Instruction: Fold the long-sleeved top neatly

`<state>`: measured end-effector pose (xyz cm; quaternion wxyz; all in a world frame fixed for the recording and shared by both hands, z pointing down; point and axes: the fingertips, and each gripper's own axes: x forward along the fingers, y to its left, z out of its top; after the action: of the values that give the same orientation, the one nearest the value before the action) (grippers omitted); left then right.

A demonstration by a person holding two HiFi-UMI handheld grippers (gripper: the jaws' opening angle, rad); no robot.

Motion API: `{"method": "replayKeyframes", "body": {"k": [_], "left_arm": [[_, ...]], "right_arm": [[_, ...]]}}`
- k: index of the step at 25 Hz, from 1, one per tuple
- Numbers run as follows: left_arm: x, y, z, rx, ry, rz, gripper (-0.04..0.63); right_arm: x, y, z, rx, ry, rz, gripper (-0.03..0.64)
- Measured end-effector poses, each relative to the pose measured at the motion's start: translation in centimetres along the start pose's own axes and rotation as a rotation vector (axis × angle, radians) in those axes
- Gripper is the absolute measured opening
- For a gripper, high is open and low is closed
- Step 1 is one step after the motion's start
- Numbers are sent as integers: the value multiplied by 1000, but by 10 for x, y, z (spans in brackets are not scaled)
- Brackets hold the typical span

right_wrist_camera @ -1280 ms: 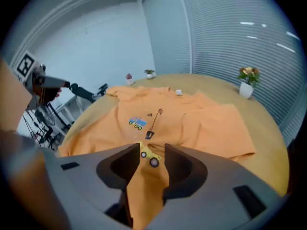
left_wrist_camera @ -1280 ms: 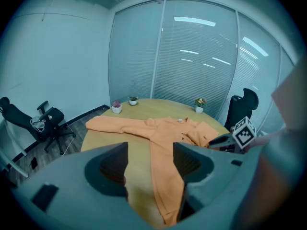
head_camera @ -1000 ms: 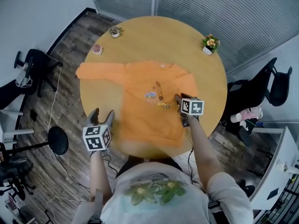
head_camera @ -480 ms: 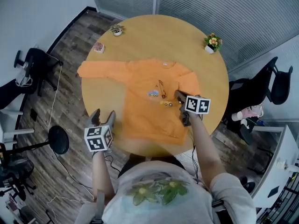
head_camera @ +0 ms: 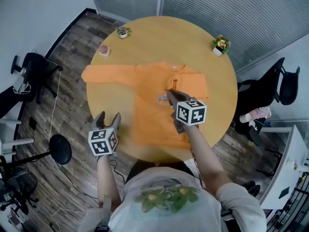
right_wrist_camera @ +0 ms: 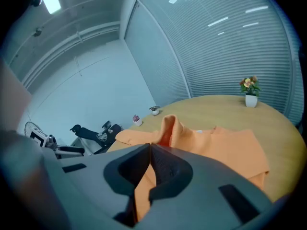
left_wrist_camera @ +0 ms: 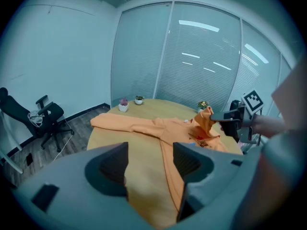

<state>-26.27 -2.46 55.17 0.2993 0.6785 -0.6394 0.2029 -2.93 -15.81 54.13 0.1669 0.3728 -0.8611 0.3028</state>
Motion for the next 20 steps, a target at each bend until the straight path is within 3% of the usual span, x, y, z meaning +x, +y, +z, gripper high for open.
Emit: {"method": "replayKeyframes", "body": {"k": [6, 10, 13, 15, 20], "left_arm": [[4, 21, -3, -5, 6, -13, 282], [5, 35, -8, -4, 17, -18, 282], [5, 49, -13, -9, 28, -19, 282], [7, 58, -15, -14, 36, -20, 282], [23, 74, -10, -22, 40, -36, 282]], "right_arm": [[51, 43, -39, -107, 118, 12, 23], [84, 54, -77, -118, 218, 4, 23], [104, 71, -99, -99, 291, 47, 23], [110, 83, -109, -75, 327, 93, 113], [98, 88, -99, -31, 274, 114, 129]]}}
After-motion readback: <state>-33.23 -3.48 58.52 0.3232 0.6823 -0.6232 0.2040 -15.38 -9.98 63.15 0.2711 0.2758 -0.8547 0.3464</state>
